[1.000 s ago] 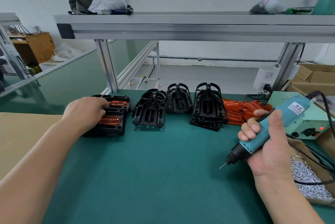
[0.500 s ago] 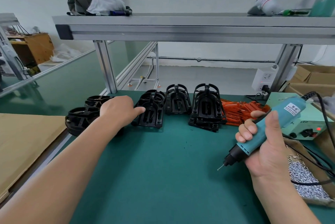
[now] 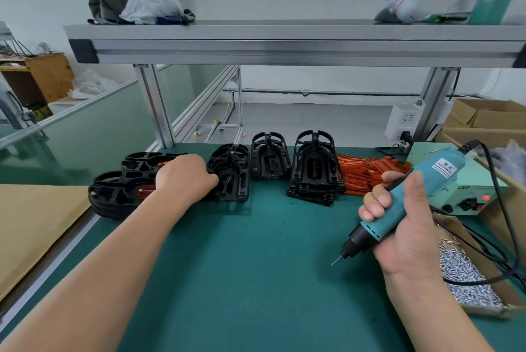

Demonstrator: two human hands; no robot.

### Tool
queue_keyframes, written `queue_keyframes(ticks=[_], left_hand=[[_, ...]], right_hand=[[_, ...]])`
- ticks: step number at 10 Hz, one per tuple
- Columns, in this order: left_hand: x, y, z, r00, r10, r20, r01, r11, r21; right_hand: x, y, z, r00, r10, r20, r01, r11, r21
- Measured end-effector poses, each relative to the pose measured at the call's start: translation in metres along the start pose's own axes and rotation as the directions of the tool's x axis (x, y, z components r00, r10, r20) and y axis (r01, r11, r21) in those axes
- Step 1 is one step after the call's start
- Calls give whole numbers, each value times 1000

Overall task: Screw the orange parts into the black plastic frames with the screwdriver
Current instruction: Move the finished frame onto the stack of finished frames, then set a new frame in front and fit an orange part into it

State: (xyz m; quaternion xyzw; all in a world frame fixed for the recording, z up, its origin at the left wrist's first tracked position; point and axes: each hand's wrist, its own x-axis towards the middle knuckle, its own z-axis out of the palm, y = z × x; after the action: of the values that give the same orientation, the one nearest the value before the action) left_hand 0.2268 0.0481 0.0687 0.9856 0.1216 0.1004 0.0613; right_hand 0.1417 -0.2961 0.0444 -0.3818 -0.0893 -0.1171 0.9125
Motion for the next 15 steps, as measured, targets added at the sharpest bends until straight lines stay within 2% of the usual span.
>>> queue_keyframes(ticks=[1,2,6,8,10,12,14,15], left_hand=[[-19,0,-4,998,16,-58,-19,999,-51],[-47,4,-1,998,31,-56,-35,998,-62],[-130,29,22,999,42,30,-42,999,5],[-143,35,25,988,98,122,-79,985,-151],[-104,26,11,995,89,-39,-97,943,-319],[-74,24,20,988,110,105,-76,955,-286],[-84,20,29,990,85,114,-44,948,-317],[-94,16,28,975,128,181,-52,925,-376]], right_hand=[[1,0,0,1000,2,-10,-2,1000,10],[0,1,-1,1000,5,-16,-5,1000,15],[1,2,-1,1000,3,-15,-3,1000,2],[1,2,-1,1000,7,-23,-6,1000,12],[1,3,-1,1000,7,-17,-6,1000,29],[2,4,-2,1000,4,-21,-4,1000,24],[4,1,-4,999,-10,-35,11,1000,23],[5,0,-5,999,-11,-32,12,1000,28]])
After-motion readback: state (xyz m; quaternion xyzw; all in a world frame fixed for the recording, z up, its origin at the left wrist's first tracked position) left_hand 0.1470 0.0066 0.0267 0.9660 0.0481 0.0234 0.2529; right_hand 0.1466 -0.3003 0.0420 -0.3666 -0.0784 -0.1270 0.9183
